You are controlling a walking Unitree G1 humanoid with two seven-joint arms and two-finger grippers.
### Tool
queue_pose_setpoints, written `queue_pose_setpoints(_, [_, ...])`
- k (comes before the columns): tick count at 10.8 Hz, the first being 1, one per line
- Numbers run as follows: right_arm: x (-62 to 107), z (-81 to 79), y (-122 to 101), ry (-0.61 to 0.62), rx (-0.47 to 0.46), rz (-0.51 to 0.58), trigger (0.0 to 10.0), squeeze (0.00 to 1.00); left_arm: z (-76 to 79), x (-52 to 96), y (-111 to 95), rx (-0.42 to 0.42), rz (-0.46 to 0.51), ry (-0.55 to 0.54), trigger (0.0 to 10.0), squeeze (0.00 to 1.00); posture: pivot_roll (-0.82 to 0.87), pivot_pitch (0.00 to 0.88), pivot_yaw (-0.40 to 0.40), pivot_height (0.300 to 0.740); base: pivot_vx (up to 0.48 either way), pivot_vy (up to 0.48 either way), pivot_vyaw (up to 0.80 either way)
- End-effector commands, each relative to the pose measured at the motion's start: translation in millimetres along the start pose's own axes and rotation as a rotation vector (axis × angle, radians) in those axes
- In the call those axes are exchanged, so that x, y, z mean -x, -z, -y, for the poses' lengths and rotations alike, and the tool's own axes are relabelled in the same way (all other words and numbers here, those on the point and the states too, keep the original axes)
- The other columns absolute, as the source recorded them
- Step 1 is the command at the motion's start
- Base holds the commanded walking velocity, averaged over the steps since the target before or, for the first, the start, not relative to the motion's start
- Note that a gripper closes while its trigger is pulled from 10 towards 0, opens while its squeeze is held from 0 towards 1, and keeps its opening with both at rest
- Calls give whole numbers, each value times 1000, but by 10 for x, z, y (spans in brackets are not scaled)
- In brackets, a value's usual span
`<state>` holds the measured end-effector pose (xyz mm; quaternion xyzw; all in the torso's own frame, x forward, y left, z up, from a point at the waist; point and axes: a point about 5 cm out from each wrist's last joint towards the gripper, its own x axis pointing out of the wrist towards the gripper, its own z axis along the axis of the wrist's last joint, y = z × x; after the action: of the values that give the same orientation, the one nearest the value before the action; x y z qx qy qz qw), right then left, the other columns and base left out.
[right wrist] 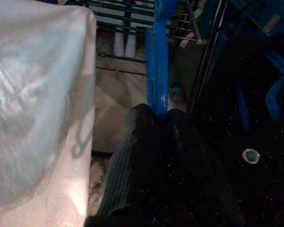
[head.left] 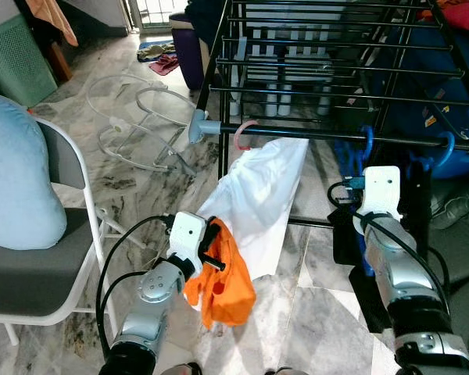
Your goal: Hang hanger
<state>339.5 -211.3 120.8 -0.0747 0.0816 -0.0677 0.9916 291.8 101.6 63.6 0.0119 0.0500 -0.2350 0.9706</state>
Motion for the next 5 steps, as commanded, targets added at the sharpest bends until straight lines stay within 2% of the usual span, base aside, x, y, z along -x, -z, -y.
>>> queue_pose_setpoints(1, [45,10,-89,-3,-9,62,0,0,-76,-17,-66,-38,33,-45,10000,0,-185,85,34,740,0,0,0])
queue_pose_setpoints(3, [179,47,-152,15,-28,160,0,0,-143,-29,-94,-56,41,-113,10000,0,-184,81,32,740,0,0,0])
queue_pose_setpoints(5, [304,73,-138,17,-56,212,0,0,-194,-37,-109,-76,45,-169,10000,0,-188,80,33,740,0,0,0])
